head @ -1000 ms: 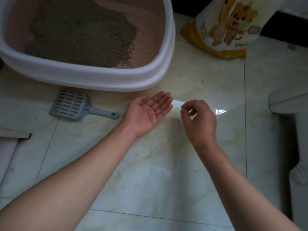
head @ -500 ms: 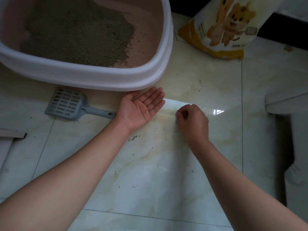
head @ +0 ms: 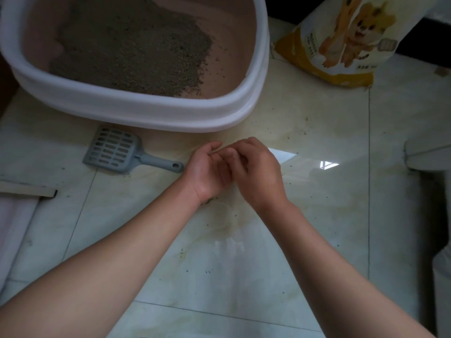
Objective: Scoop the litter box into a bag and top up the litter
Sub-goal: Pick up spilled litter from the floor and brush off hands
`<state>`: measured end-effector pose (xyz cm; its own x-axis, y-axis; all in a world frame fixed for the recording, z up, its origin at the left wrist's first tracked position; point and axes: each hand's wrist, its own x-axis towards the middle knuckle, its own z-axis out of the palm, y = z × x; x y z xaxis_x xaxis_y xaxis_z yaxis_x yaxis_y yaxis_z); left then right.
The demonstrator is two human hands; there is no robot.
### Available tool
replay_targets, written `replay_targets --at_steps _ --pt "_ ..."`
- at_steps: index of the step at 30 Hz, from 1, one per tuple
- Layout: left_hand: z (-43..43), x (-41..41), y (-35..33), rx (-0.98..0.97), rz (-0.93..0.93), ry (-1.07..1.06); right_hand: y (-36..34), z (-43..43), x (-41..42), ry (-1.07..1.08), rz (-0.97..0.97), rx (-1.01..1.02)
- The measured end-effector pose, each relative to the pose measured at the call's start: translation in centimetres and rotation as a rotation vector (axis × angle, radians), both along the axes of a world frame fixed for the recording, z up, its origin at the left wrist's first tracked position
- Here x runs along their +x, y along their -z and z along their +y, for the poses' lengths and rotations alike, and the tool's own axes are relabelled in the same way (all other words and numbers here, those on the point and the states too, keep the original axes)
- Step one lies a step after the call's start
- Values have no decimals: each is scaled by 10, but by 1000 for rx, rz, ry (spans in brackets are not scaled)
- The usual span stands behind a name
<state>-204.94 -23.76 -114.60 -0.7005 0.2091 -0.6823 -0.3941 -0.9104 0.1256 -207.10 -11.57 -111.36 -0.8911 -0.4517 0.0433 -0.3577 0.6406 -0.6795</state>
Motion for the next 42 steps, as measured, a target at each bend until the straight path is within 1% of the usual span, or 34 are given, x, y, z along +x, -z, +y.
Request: replay_targets --at_steps 3,4,5,8,10,12,16,23,29,31,34,36,38,40,42 --pt "-15 0 0 21 62 -77 -1 8 -1 113 56 -134" --pt "-21 0 0 33 80 -97 1 15 -1 161 61 -144" --pt "-26 1 -1 37 94 -104 4 25 -1 202 43 -124" --pt "-32 4 -1 44 116 -75 18 65 6 310 -62 47" --pt "-29 6 1 53 110 -60 26 89 13 345 -122 137" --pt "-23 8 1 70 109 -49 32 101 21 301 -152 176" --pt "-15 7 -2 97 115 -35 37 104 28 179 -167 188" --pt "-9 5 -7 102 109 -26 41 93 30 239 -95 198" --pt "0 9 -7 104 107 0 40 87 35 242 -43 302" --pt "6 10 -6 106 85 19 31 81 36 271 -44 215" --pt "21 11 -6 79 56 67 10 59 35 247 79 26" --pt "31 12 -7 65 31 97 1 45 35 196 109 -16" --pt "39 12 -9 60 8 111 -2 39 32 176 87 -44" --pt "41 10 -9 36 -2 92 1 44 27 232 97 -67" --pt "37 9 -8 20 6 53 7 58 20 361 93 -90"
